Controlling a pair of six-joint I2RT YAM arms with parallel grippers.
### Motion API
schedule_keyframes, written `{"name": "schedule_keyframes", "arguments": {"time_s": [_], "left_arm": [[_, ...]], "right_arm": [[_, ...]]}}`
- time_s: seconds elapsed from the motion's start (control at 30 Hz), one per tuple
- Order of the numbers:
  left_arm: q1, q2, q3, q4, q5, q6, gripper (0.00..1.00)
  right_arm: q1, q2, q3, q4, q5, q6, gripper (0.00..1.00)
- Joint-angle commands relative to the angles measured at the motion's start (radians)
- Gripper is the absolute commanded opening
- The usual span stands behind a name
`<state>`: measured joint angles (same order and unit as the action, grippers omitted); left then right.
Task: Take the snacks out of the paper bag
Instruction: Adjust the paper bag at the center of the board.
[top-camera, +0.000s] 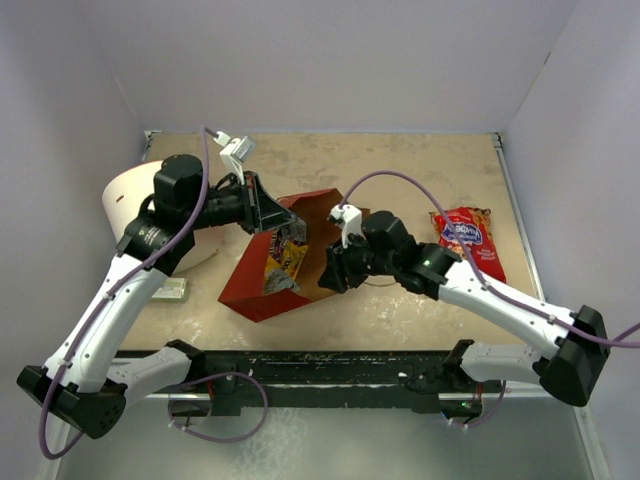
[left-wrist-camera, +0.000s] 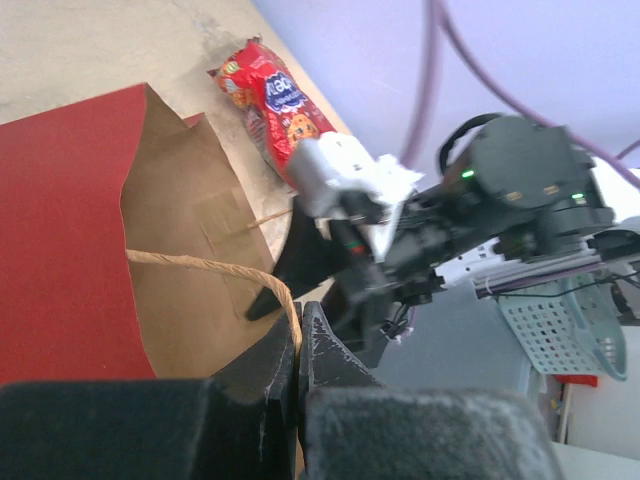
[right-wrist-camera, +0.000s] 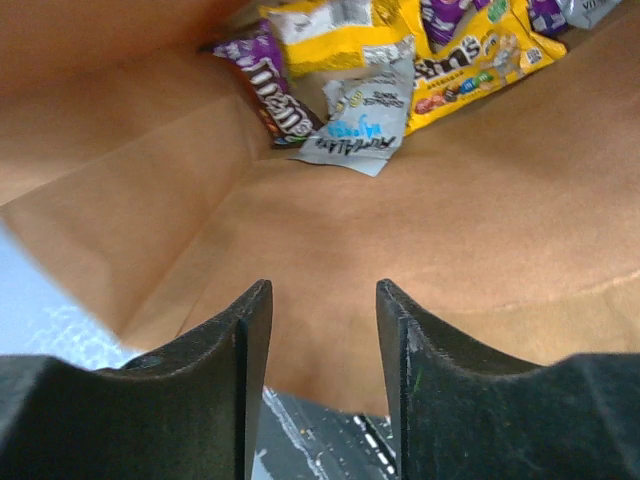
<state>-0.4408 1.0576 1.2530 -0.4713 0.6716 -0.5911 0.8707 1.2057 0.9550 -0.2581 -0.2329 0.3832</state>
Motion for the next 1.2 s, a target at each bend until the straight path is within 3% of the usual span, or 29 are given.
{"name": "schedule_keyframes", "arguments": {"time_s": [0.0,0.2,0.37,0.53,0.67,0.77,0.9,1.17], "left_arm": [[-0.007,-0.020,-0.011,0.095,0.012,-0.075,0.00],[-0.007,0.084,0.098,0.181,-0.135,-0.067,0.00],[-0.004,0.223,0.307,0.134,-0.213,0.069,0.00],[-0.003,0.359,0.504,0.056,-0.165,0.217,0.00],[-0.004,0.400,0.550,0.031,-0.067,0.282,0.00],[-0.005,0.381,0.500,0.034,-0.003,0.284,0.00],[-0.009,0.262,0.249,0.145,0.075,0.142,0.00],[-0.009,0.019,-0.050,0.114,0.044,-0.024,0.00]], "right_arm": [[0.026,0.040,-0.011,0.160,0.078,0.001,0.42],[0.125,0.093,-0.009,0.242,0.117,0.056,0.41],[0.168,0.139,-0.012,0.319,0.130,0.130,0.41],[0.210,0.207,0.041,0.343,0.180,0.145,0.42],[0.212,0.264,0.096,0.382,0.169,0.145,0.42],[0.213,0.314,0.132,0.392,0.174,0.137,0.44],[0.213,0.349,0.141,0.382,0.181,0.155,0.48],[0.213,0.154,-0.035,0.273,0.290,0.174,0.58]]}}
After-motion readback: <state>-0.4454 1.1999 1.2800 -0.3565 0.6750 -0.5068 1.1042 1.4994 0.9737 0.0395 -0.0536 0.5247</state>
